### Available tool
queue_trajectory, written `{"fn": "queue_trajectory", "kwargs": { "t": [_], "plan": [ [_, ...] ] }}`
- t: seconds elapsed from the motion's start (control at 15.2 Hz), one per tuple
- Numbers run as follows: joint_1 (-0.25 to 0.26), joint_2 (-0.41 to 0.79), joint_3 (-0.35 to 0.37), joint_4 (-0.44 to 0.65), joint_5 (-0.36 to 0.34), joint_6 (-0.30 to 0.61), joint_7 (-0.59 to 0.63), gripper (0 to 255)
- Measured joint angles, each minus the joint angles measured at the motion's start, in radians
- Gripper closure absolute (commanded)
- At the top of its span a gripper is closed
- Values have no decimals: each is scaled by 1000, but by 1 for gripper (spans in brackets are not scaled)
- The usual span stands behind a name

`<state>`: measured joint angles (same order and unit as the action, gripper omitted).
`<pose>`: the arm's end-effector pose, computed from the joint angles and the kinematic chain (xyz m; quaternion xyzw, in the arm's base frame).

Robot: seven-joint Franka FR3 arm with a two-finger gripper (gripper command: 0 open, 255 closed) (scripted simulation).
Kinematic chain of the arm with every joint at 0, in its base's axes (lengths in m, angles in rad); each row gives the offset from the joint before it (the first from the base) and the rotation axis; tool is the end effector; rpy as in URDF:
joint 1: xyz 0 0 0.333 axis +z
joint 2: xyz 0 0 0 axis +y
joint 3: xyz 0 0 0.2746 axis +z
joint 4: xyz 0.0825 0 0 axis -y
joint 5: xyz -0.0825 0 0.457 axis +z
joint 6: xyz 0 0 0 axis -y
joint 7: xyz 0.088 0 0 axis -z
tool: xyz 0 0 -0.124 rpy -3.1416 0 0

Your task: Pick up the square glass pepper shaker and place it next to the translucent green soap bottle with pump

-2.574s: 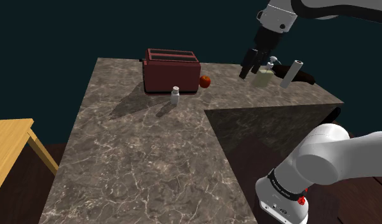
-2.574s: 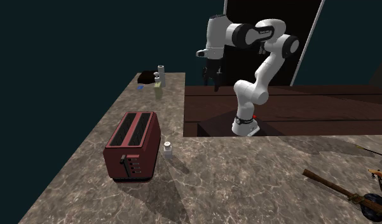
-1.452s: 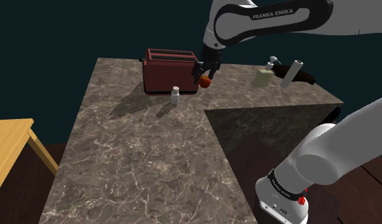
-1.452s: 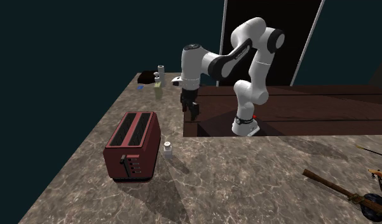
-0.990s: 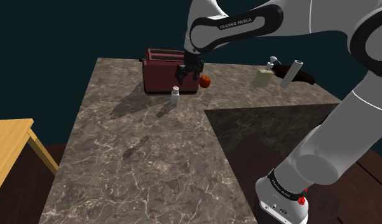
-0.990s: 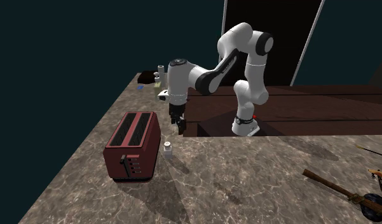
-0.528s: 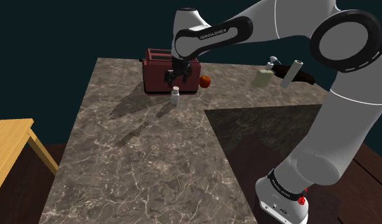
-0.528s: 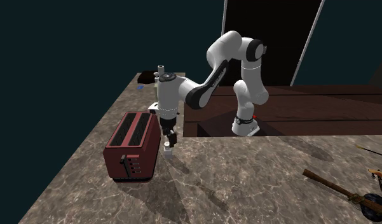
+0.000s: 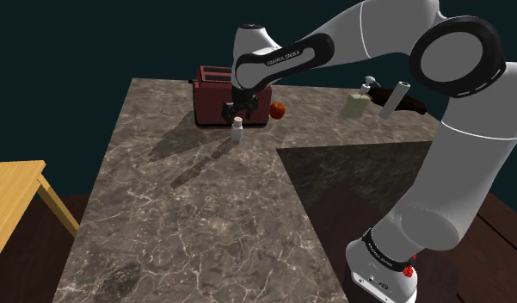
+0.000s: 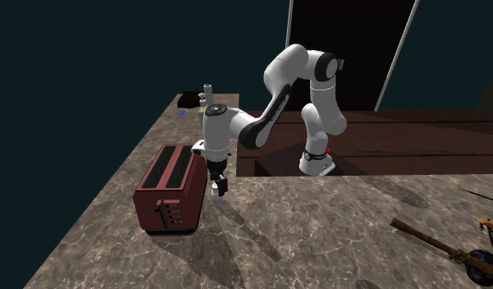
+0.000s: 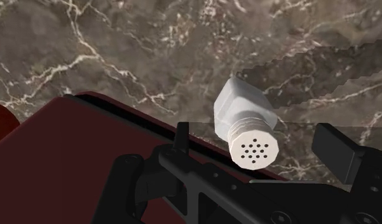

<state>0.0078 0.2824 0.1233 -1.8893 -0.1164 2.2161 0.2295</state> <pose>0.6681 0.0818 0.2649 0.9991 -0.0181 0.0287 0.0255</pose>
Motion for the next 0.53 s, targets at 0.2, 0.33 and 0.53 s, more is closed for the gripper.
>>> {"fn": "queue_trajectory", "kwargs": {
  "t": [0.2, 0.33, 0.53],
  "plan": [
    [0, 1, 0, -1, 0, 2, 0, 0],
    [0, 1, 0, -1, 0, 3, 0, 255],
    [0, 1, 0, -1, 0, 3, 0, 255]
  ]
}}
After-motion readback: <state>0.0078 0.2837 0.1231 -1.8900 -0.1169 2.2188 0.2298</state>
